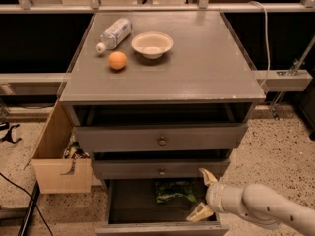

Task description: Pick green rice chip bag from bottom drawer and place on counter

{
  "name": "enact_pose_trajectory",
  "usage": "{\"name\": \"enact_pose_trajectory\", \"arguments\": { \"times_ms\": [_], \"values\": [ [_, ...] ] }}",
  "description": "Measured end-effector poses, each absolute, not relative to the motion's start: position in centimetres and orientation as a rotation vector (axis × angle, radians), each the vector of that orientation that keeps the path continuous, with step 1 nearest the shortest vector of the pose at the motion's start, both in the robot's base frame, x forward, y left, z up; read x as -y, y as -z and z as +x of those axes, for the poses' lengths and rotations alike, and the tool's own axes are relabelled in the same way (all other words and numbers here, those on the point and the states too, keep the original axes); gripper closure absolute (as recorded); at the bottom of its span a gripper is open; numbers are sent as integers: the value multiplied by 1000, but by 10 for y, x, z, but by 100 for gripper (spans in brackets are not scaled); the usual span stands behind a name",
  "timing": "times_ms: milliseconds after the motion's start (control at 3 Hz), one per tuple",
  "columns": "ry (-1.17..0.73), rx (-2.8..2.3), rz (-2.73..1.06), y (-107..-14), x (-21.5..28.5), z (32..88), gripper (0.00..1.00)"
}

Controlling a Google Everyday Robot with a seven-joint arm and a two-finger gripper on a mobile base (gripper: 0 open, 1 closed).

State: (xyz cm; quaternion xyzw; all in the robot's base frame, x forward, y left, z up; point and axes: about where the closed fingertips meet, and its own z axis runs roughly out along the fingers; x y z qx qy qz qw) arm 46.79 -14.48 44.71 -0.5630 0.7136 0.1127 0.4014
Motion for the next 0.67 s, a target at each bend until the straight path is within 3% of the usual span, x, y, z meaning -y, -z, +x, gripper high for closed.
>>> {"name": "enact_pose_trajectory", "arguments": {
  "times_ms": [667],
  "values": [
    [-378,-1958,-1362,-353,161,503,0]
  ]
}}
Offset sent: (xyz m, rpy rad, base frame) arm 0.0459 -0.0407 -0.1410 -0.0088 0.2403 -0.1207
